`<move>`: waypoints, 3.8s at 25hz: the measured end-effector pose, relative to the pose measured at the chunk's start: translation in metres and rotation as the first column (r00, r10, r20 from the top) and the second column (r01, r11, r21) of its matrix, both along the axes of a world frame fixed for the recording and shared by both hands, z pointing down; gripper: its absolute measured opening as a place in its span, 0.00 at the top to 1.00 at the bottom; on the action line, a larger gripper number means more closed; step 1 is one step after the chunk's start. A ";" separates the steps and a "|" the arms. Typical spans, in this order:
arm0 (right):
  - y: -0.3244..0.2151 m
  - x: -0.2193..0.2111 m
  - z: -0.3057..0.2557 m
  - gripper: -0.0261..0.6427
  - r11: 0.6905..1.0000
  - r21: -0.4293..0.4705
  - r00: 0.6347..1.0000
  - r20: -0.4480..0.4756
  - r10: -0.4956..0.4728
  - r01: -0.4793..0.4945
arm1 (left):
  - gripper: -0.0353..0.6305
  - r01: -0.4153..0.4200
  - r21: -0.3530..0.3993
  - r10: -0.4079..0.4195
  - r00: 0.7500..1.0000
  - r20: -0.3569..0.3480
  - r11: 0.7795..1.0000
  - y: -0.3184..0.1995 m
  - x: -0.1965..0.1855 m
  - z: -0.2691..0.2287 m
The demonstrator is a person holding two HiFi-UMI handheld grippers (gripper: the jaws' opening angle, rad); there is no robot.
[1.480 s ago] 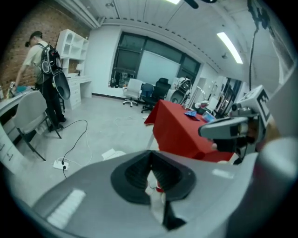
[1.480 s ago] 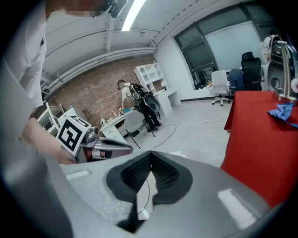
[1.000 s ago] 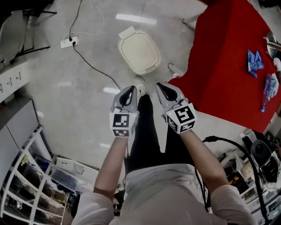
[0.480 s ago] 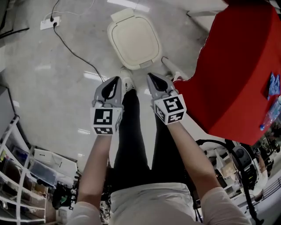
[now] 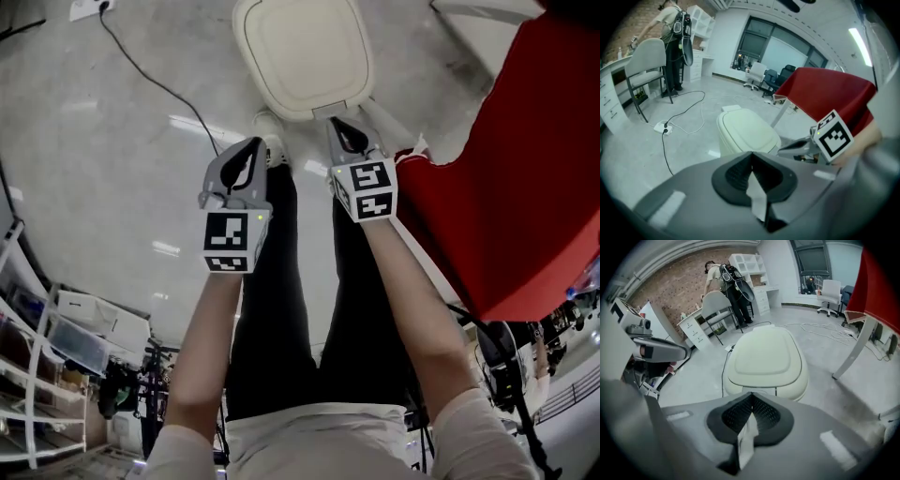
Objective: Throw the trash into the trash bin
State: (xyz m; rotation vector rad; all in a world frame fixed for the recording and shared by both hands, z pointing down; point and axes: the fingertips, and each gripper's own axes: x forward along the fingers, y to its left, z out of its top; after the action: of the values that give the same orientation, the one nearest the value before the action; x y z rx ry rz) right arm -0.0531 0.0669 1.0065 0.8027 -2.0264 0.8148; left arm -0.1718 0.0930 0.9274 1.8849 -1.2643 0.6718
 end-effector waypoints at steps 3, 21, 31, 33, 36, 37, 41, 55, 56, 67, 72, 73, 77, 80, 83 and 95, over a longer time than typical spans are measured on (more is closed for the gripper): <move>-0.001 -0.001 0.005 0.96 1.000 -0.004 1.000 -0.021 0.001 -0.001 | 0.94 0.022 -0.014 -0.022 1.000 0.003 1.000 0.002 -0.005 0.002; -0.008 -0.004 -0.028 0.96 1.000 -0.028 0.998 -0.063 -0.010 0.008 | 0.94 0.064 0.007 -0.064 0.997 0.037 0.998 0.008 -0.004 -0.035; -0.027 -0.013 -0.128 0.96 0.998 0.057 0.997 0.067 0.028 -0.032 | 0.94 0.024 0.089 -0.026 0.999 0.031 0.996 -0.021 0.015 -0.107; -0.026 -0.014 -0.153 0.96 0.997 0.073 0.996 0.086 0.021 -0.028 | 0.94 0.020 0.092 -0.022 1.000 0.020 0.996 -0.022 0.020 -0.127; -0.026 -0.012 -0.188 0.96 0.996 0.080 0.994 0.106 0.027 -0.036 | 0.94 0.033 0.089 -0.031 0.999 -0.021 0.995 -0.023 0.027 -0.155; -0.023 -0.010 -0.198 0.96 0.997 0.070 0.993 0.118 0.031 -0.039 | 0.94 0.050 0.084 -0.046 0.998 -0.047 0.995 -0.022 0.029 -0.165; -0.015 -0.007 -0.241 0.96 0.996 0.052 0.978 0.196 0.066 -0.078 | 0.94 0.089 0.083 -0.079 0.990 -0.117 0.993 -0.019 0.031 -0.201; 0.012 0.023 -0.394 0.96 0.982 0.175 0.982 0.186 0.043 -0.076 | 0.94 -0.117 0.136 0.124 0.991 -0.050 0.984 0.015 0.047 -0.338; 0.015 0.026 -0.404 0.96 0.981 0.179 0.981 0.187 0.040 -0.074 | 0.94 -0.130 0.136 0.138 0.989 -0.047 0.982 0.019 0.049 -0.346; 0.037 0.042 -0.482 0.96 0.966 0.243 0.979 0.199 0.042 -0.091 | 0.94 -0.275 0.155 0.287 0.956 -0.063 0.949 0.034 0.063 -0.413; 0.044 0.050 -0.506 0.96 0.955 0.273 0.977 0.204 0.062 -0.118 | 0.94 -0.300 0.182 0.317 0.946 -0.069 0.936 0.029 0.070 -0.441; 0.044 0.055 -0.509 0.96 0.951 0.284 0.978 0.199 0.064 -0.121 | 0.94 -0.298 0.178 0.314 0.947 -0.068 0.938 0.027 0.071 -0.444; 0.044 0.082 -0.519 0.96 0.942 0.304 0.978 0.187 0.088 -0.143 | 0.94 -0.293 0.155 0.308 0.947 -0.090 0.944 0.019 0.082 -0.448; 0.042 0.104 -0.528 0.96 0.938 0.301 0.971 0.211 0.113 -0.175 | 0.94 -0.325 0.174 0.341 0.937 -0.074 0.930 0.012 0.100 -0.454; 0.037 0.136 -0.534 0.96 0.928 0.305 0.964 0.222 0.148 -0.213 | 0.94 -0.357 0.205 0.378 0.923 -0.072 0.911 0.004 0.134 -0.465; 0.012 0.309 -0.547 0.87 0.869 0.315 0.920 0.217 0.326 -0.383 | 0.94 -0.448 0.244 0.477 0.875 -0.077 0.860 -0.017 0.265 -0.490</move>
State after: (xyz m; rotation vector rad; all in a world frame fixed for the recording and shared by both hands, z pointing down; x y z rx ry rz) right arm 0.2564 0.0789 0.4597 1.3889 -2.2341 0.7389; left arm 0.0928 0.0756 0.4378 2.4130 -0.8211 0.6519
